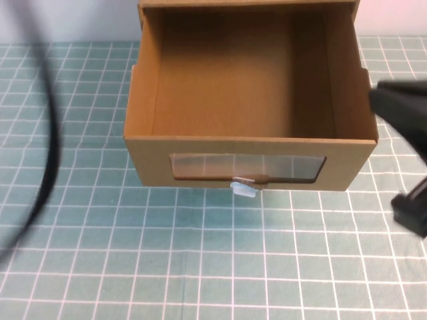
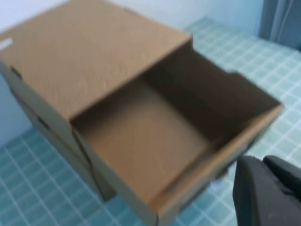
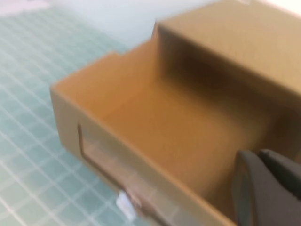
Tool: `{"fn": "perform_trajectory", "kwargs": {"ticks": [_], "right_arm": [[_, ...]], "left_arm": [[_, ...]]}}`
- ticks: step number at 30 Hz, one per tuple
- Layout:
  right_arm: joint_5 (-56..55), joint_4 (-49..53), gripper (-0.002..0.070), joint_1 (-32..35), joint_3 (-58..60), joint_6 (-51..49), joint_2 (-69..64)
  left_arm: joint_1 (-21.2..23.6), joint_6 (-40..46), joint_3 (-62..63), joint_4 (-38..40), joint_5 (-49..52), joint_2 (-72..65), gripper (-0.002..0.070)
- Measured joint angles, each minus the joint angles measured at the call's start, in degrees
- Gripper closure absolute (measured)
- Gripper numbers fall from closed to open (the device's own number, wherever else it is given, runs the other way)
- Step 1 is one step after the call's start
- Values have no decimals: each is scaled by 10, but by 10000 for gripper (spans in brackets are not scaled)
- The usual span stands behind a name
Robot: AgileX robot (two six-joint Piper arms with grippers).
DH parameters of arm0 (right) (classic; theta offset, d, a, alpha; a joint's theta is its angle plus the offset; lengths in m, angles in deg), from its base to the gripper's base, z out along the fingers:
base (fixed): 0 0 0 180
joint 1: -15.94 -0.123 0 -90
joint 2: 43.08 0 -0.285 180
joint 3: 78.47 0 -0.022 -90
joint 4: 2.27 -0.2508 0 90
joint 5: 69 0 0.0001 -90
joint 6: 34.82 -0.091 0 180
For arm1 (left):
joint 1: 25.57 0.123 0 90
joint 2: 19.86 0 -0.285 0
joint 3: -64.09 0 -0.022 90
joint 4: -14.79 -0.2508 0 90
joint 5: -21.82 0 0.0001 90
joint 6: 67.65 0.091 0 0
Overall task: Open the shoe box
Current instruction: 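Pull the top drawer of the cardboard box fully open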
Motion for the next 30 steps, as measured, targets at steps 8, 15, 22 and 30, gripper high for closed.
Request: {"fn": "perform_trajectory", "kwargs": {"ticks": [8, 15, 22, 30], "right_arm": [[-19, -4, 689, 0, 76, 0, 28], [-13, -6, 689, 0, 151, -8, 124], [23, -6, 689, 0, 230, -29, 247], [92, -10, 689, 0, 279, -30, 339]], "left_arm": [[0, -26, -221, -37, -44, 172, 680], [0, -32, -401, -55, -51, 304, 680], [0, -76, -528, -100, -106, 445, 680], [0, -87, -611, -111, -180, 513, 680]]}}
